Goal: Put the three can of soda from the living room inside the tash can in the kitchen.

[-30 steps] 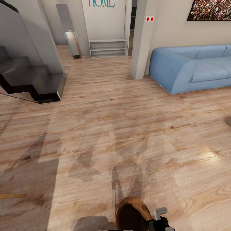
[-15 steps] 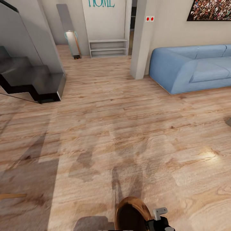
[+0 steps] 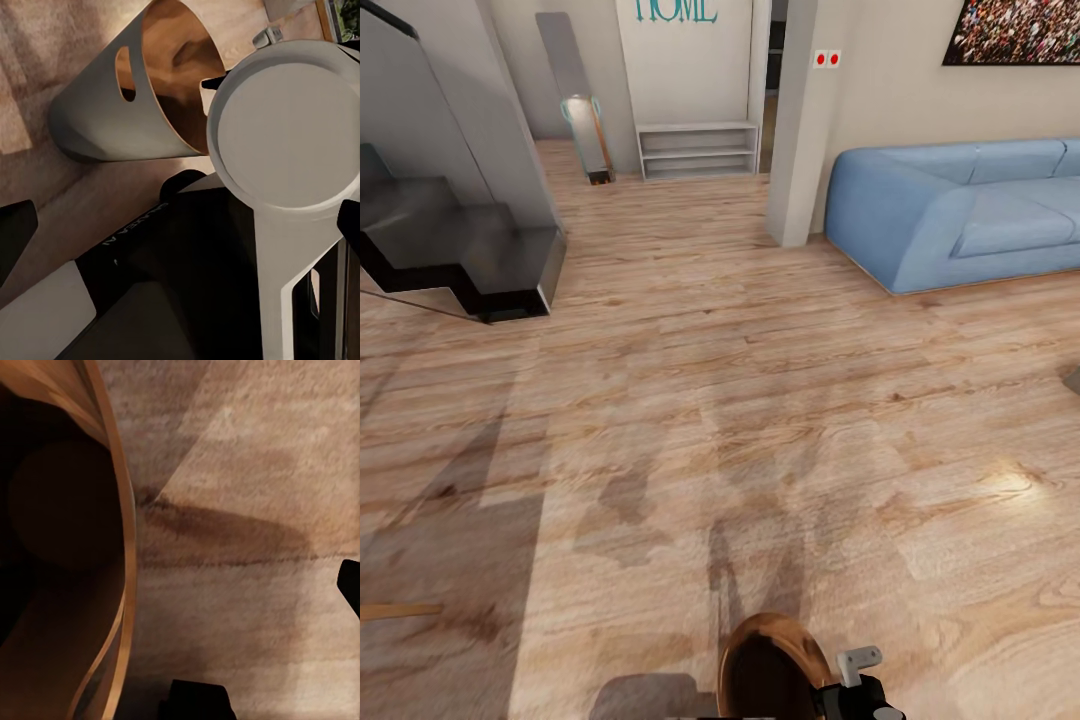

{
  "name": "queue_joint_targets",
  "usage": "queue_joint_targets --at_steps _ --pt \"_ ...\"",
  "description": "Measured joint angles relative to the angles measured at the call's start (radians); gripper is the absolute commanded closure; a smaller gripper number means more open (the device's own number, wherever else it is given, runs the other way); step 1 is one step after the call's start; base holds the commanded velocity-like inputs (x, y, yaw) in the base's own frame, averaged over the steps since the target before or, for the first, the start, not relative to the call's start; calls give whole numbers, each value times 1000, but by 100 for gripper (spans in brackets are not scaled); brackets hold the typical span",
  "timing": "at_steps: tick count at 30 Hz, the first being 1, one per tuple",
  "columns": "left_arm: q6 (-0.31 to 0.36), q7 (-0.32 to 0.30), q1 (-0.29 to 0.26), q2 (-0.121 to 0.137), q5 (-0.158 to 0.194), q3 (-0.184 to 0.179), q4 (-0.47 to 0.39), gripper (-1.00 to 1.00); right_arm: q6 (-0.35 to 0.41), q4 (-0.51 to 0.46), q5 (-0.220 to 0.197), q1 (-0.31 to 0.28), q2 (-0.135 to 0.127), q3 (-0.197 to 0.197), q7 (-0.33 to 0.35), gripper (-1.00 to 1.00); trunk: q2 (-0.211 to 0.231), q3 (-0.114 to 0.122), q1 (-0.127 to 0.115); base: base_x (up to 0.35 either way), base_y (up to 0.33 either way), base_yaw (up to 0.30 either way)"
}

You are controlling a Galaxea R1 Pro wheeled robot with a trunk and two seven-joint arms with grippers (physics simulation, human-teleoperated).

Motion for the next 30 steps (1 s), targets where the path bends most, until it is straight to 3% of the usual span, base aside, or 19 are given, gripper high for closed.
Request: queue_joint_targets --at_steps 14,15,30 --pt "0 0 0 0 0 0 0 -100 1 0 0 0 0 0 1 -100 0 0 0 0 0 0" --pt "0 0 0 0 0 0 0 -100 1 0 0 0 0 0 1 100 0 0 0 0 0 0" --pt "0 0 0 0 0 0 0 -100 0 -2 -1 0 0 0 2 100 0 0 0 0 0 0"
